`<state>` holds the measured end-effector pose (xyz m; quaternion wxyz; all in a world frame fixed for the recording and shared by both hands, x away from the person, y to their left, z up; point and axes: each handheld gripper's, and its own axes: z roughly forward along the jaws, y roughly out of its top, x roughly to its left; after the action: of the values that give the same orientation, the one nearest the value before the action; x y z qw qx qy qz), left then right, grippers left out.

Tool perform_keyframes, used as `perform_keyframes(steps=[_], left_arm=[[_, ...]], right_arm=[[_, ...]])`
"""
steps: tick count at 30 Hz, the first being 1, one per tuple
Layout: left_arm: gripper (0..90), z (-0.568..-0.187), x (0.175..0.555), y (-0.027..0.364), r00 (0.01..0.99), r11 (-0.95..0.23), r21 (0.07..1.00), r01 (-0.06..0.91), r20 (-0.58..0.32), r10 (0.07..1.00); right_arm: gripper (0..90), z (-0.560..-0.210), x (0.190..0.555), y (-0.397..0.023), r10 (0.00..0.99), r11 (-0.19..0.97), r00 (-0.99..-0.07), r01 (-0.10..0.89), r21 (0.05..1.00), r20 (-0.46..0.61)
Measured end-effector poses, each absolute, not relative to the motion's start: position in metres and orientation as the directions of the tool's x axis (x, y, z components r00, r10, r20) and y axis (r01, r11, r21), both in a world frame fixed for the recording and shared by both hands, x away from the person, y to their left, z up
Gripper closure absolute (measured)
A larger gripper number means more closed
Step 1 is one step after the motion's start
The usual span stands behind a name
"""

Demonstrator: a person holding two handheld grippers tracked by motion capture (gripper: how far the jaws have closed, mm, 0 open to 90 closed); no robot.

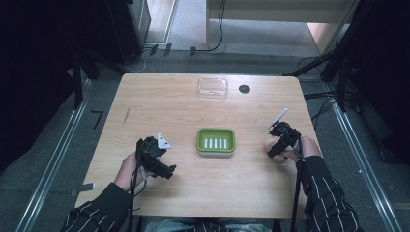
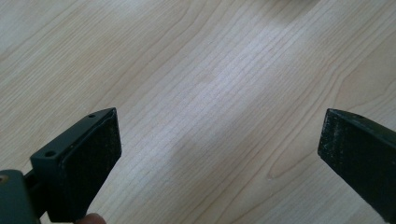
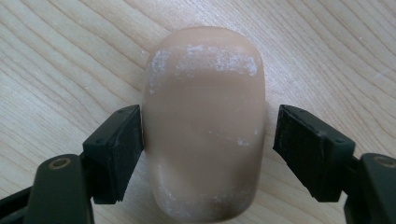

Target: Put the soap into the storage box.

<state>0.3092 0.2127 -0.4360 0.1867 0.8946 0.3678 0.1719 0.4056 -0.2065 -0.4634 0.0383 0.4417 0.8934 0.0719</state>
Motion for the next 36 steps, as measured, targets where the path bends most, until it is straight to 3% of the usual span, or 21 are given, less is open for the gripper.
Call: perform_keyframes(steps=[7, 12, 36], left_arm=[[0.1, -0.4359, 0.3091, 0.2126, 0.670, -0.660, 0.463, 0.592, 0.171, 0.722], [0.2, -0.4359, 0.3091, 0.2126, 0.671, -0.660, 0.463, 0.592, 0.171, 0.722], [0.2, -0.4350, 0.3085, 0.2136, 0.666, -0.654, 0.468, 0.594, 0.169, 0.726]], right_arm=[[25.9, -0.4664, 0.4064, -0.2063, 0.793, 0.604, -0.610, 0.783, 0.147, -0.007], [33.1, -0.4691, 0.4059, -0.2037, 0.781, 0.620, -0.625, 0.774, 0.132, -0.002], [33.9, -0.4599, 0.4016, -0.2077, 0.808, 0.578, -0.589, 0.797, 0.174, 0.013]])
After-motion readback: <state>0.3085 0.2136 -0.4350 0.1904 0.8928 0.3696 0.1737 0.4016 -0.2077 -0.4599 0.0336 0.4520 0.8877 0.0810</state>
